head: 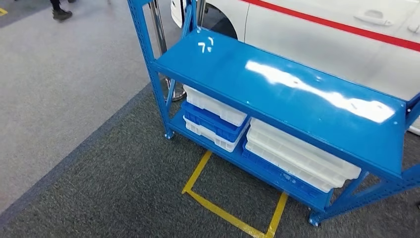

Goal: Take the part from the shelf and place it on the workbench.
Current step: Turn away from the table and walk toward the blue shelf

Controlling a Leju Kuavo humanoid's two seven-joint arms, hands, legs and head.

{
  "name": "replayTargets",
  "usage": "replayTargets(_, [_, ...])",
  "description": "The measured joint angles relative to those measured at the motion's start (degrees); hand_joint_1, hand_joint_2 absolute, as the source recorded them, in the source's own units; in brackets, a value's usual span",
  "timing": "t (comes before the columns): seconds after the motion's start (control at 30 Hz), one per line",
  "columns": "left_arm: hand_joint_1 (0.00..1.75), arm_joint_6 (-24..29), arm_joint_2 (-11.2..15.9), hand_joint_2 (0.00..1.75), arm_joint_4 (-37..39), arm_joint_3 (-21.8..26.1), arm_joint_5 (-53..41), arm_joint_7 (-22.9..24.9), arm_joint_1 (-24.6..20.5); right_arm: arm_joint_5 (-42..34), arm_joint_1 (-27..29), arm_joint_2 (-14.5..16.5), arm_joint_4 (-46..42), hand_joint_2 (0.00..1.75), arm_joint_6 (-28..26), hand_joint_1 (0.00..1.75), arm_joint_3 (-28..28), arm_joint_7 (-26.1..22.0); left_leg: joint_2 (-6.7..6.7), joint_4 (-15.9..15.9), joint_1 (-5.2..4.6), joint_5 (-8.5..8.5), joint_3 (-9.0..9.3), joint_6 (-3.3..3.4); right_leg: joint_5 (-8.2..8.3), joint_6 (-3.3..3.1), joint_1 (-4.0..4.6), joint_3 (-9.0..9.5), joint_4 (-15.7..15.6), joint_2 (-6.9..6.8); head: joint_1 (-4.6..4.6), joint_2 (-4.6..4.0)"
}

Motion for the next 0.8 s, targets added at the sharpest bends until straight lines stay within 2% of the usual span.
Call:
replayTargets(0.07, [0.0,-0.3,0.0,0.0,0.0,0.0,0.2,-0.3,-0.2,0.3,0.2,0.0,0.0,0.0,0.0,0.0,0.2,0.0,1.05,-0.3,-0.04,0.3,0.18,0.66,0.13,0.73,-0.23,-0.22,-0.1,0.51,0.01,0.0])
replayTargets(0.1, [0.0,-0.6,-0.1,0.0,0.0,0.0,0.4,-0.5,-0.2,0.5,0.2,0.0,0.1,0.0,0.1,0.0,0.3,0.0,1.71,-0.6,0.03,0.49,0.3,1.11,-0.24,1.04,-0.21,-0.47,0.4,-0.35,0.05,0.0])
replayTargets(0.13, [0.0,-0.8,-0.2,0.0,0.0,0.0,0.6,-0.7,-0.2,0.6,0.2,0.0,0.1,0.0,0.1,0.0,0.4,0.0,2.41,-0.8,0.15,0.66,0.38,1.5,-1.23,1.28,-0.17,-1.18,2.0,-1.76,0.12,0.0])
replayTargets(0.2, [0.0,-0.9,-0.3,0.0,0.0,0.1,1.0,-0.9,0.0,0.6,0.1,0.0,0.1,0.0,0.2,0.0,0.5,0.0,3.99,-1.1,0.1,0.71,0.44,1.97,-4.7,1.68,-0.11,-4.26,8.3,-4.87,0.23,0.0])
replayTargets(0.23, [0.0,-0.9,-0.3,0.0,0.0,0.1,1.0,-0.9,0.1,0.6,0.1,0.0,0.1,0.0,0.3,0.0,0.6,0.0,4.83,-1.0,0.03,0.65,0.43,2.06,-6.32,1.85,-0.16,-6.18,12.1,-5.54,0.24,0.0])
replayTargets(0.27, [0.0,-0.8,-0.3,0.0,0.0,0.2,1.0,-0.8,0.2,0.6,0.0,0.0,0.1,0.0,0.3,0.0,0.6,0.0,5.67,-1.0,-0.03,0.56,0.43,2.08,-7.1,1.96,-0.21,-7.55,14.8,-5.86,0.24,0.0])
replayTargets(0.3, [0.0,-0.8,-0.3,0.0,0.0,0.2,1.0,-0.8,0.2,0.6,0.1,0.0,0.1,0.0,0.3,0.0,0.6,0.1,6.44,-1.0,-0.06,0.46,0.48,2.06,-6.78,2.0,-0.23,-7.95,15.6,-6.06,0.24,0.0])
replayTargets(0.33, [0.0,-0.8,-0.3,0.0,0.0,0.2,1.0,-0.8,0.2,0.6,0.2,0.0,0.1,0.0,0.3,0.0,0.6,0.2,7.1,-1.0,-0.06,0.36,0.59,1.98,-5.43,1.94,-0.23,-7.14,14.0,-6.3,0.25,0.0])
replayTargets(0.37, [0.0,-0.8,-0.3,0.0,0.0,0.2,1.0,-0.8,0.1,0.6,0.3,0.0,0.1,0.0,0.3,0.0,0.6,0.2,7.7,-1.0,-0.07,0.23,0.77,1.85,-3.4,1.76,-0.18,-5.25,10.5,-6.82,0.25,0.0])
replayTargets(0.4, [0.0,-0.8,-0.3,0.0,0.0,0.2,1.0,-0.8,0.0,0.6,0.3,0.0,0.1,0.0,0.3,0.0,0.6,0.2,8.25,-1.0,-0.1,0.09,0.98,1.67,-1.73,1.39,0.03,-3.06,6.2,-7.94,0.25,0.0])
replayTargets(0.43, [0.0,-0.8,-0.3,0.0,0.0,0.2,1.0,-0.8,0.0,0.6,0.2,0.0,0.1,0.0,0.3,0.0,0.6,0.2,8.78,-1.0,-0.2,-0.1,1.19,1.41,-0.51,0.97,0.3,-1.27,2.6,-8.88,0.24,0.0])
replayTargets(0.47, [0.0,-0.8,-0.3,0.0,0.0,0.2,1.0,-0.8,0.0,0.6,0.2,0.0,0.1,0.0,0.3,0.0,0.6,0.2,9.27,-1.0,-0.29,-0.25,1.37,1.12,0.07,0.54,0.58,-0.17,0.3,-9.55,0.23,0.0])
replayTargets(0.5, [0.0,-0.8,-0.3,0.0,0.0,0.2,1.0,-0.8,-0.1,0.6,0.1,0.0,0.1,0.0,0.3,0.0,0.7,0.2,9.71,-1.1,-0.37,-0.36,1.52,0.81,0.05,0.17,0.82,0.11,-0.5,-9.8,0.22,0.0])
replayTargets(0.53, [0.0,-0.8,-0.3,0.0,0.0,0.2,1.0,-0.8,-0.1,0.6,0.1,0.0,0.1,0.0,0.4,0.0,0.7,0.2,10.16,-1.2,-0.43,-0.42,1.72,0.49,0.14,-0.09,0.92,0.03,-0.5,-9.25,0.21,0.0])
replayTargets(0.57, [0.0,-0.8,-0.3,0.0,0.0,0.2,0.9,-0.8,-0.2,0.6,0.1,0.0,0.1,0.0,0.4,0.0,0.7,0.3,10.35,-1.3,-0.42,-0.52,1.88,0.15,0.26,-0.44,0.71,0.12,-0.7,-8.64,0.21,0.0])
replayTargets(0.63, [0.0,-0.8,-0.3,0.0,0.0,0.2,0.9,-0.8,-0.3,0.6,0.2,0.1,0.1,0.0,0.4,0.0,0.7,0.3,8.47,0.0,-0.33,-1.75,1.65,-0.48,0.66,-1.15,0.29,0.47,-1.3,-7.6,0.17,0.0])
replayTargets(0.7, [0.0,-0.9,-0.3,0.0,0.0,0.2,0.8,-0.9,-0.2,0.6,0.2,0.1,0.1,0.0,0.6,0.0,0.7,0.4,5.57,5.7,-0.21,-5.18,-0.81,-0.82,0.91,-1.71,0.12,0.61,-1.6,-6.56,0.14,0.0])
replayTargets(0.73, [0.0,-0.9,-0.3,0.0,0.0,0.2,0.8,-1.0,-0.1,0.6,0.1,0.1,0.1,0.0,0.6,0.0,0.7,0.4,4.94,9.7,-0.2,-7.05,-2.7,-0.87,0.93,-1.89,0.14,0.54,-1.6,-5.93,0.12,0.0])
replayTargets(0.77, [0.0,-1.0,-0.3,0.0,0.0,0.2,0.8,-1.0,0.0,0.6,0.1,0.1,0.1,0.0,0.7,0.0,0.7,0.4,4.73,13.0,-0.2,-8.16,-4.37,-0.91,0.92,-1.95,0.16,0.52,-1.5,-5.21,0.13,0.0])
replayTargets(0.8, [0.0,-1.0,-0.3,0.0,0.0,0.2,0.8,-1.0,0.1,0.6,0.1,0.1,0.2,0.0,0.8,0.0,0.7,0.5,4.67,14.7,-0.18,-8.13,-5.33,-0.95,0.9,-1.95,0.17,0.53,-1.4,-4.45,0.12,0.0])
